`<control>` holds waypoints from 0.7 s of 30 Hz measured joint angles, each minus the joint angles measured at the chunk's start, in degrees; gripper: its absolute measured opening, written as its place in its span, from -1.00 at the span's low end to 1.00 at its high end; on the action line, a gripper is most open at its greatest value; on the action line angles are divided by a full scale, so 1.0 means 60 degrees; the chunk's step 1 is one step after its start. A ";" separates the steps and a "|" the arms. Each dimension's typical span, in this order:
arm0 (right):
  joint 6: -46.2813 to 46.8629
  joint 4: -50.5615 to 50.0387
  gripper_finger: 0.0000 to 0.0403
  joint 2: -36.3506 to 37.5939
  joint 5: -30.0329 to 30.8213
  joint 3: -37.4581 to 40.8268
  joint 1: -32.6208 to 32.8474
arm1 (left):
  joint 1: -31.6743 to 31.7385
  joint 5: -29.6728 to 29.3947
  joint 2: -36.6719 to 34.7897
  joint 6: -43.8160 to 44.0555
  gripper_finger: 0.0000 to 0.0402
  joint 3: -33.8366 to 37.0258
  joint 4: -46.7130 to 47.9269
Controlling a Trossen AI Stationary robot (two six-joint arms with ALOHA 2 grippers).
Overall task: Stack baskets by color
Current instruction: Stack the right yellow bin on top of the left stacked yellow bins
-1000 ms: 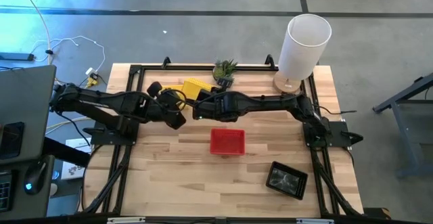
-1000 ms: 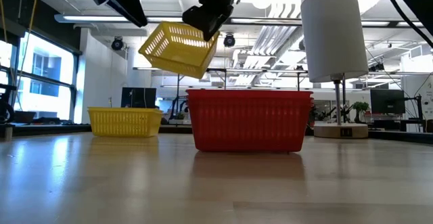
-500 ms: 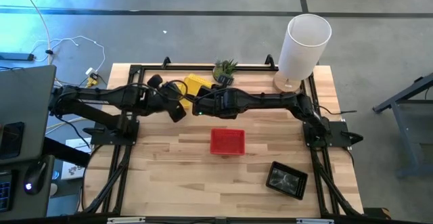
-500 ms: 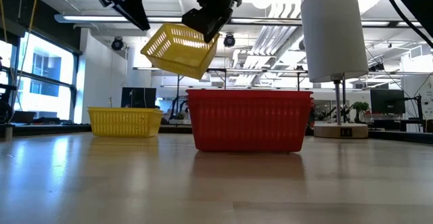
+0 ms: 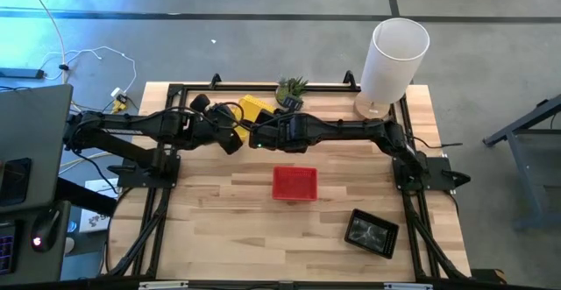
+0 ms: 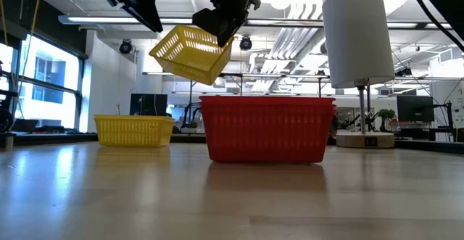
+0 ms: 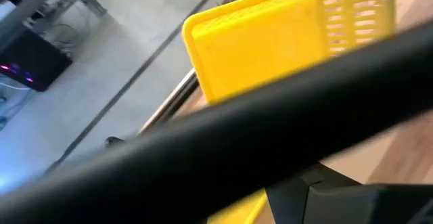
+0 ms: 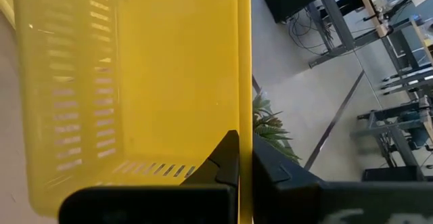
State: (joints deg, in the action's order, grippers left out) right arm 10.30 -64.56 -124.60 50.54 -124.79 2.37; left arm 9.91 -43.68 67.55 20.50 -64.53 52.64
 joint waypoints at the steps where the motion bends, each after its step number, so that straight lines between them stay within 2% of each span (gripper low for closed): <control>1: 0.0000 0.0007 -1.00 0.0000 0.0000 -0.0004 0.0000 | 0.0000 -0.0071 0.0003 -0.0018 -0.50 0.0000 0.0000; 12: -0.0044 0.0095 -1.00 0.0000 -0.0017 -0.0004 0.0000 | 0.0608 0.0159 0.0181 -0.0474 -0.50 -0.0011 -0.0078; 21: -0.0047 0.0220 -1.00 0.0000 -0.0212 0.0007 -0.0055 | 0.0717 -0.0213 0.0477 -0.0504 -0.50 -0.0018 -0.0267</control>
State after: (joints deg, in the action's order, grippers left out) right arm 10.02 -63.23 -124.60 49.27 -124.75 2.04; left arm 14.21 -44.95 70.41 17.48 -64.64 51.04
